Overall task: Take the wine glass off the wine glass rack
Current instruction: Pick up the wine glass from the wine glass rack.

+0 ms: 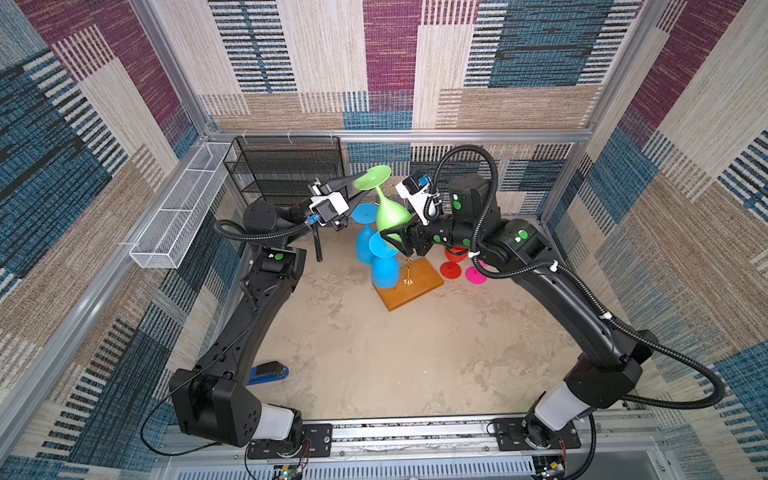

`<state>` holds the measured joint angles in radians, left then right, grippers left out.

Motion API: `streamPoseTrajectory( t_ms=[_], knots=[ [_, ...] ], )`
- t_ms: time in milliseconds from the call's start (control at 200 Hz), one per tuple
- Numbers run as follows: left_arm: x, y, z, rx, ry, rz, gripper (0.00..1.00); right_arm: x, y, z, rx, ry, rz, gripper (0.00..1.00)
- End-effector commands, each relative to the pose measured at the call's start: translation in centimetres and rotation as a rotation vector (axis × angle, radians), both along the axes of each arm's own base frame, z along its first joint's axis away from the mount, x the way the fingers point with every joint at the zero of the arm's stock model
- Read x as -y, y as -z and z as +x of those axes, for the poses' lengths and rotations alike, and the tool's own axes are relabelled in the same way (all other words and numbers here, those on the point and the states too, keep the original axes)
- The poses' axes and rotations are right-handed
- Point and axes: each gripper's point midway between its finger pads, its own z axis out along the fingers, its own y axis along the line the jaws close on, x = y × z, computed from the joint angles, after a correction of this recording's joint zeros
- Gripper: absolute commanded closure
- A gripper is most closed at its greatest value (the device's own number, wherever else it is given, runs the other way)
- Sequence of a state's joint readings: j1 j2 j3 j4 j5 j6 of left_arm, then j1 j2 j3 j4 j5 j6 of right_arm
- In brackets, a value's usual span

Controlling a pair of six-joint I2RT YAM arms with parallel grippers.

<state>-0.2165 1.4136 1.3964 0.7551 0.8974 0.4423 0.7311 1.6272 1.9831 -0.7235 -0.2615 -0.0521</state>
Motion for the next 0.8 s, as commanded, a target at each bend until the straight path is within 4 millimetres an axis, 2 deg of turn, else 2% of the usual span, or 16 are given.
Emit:
streamPoseTrajectory(
  t_ms=[0,80,155,255,356,511,656,796],
  knots=[
    [-0.1,-0.4,-0.5,0.05,-0.009,0.004,0.76,-0.3,-0.3,-0.2,0.002,-0.013,0.009,0.55],
    [-0.2,-0.6,-0.4,0.059,-0.02,0.0,0.85,-0.4,-0.3,-0.4,0.0,-0.018,0.012,0.54],
    [-0.4,-1.0,-0.5,0.069,-0.034,-0.011,1.0,-0.4,-0.5,-0.6,0.003,-0.027,0.021,0.52],
    [-0.8,-1.3,-0.3,0.072,-0.06,-0.033,1.0,-0.3,-0.7,-0.7,0.006,-0.027,0.036,0.45],
    [-1.0,-1.5,-0.2,0.06,-0.072,-0.049,1.0,-0.2,-1.1,-1.0,0.014,-0.027,0.06,0.31],
    [-1.6,-1.8,0.2,0.006,-0.079,-0.085,1.0,0.6,-2.8,-1.7,0.055,-0.018,0.122,0.09],
    [-2.5,-2.2,0.4,-0.066,-0.058,-0.144,1.0,1.2,-4.7,-2.9,0.098,-0.035,0.188,0.0],
    [-3.5,-1.6,1.3,-0.157,-0.069,-0.196,1.0,2.3,-6.7,-4.0,0.153,-0.032,0.249,0.01]
  ],
)
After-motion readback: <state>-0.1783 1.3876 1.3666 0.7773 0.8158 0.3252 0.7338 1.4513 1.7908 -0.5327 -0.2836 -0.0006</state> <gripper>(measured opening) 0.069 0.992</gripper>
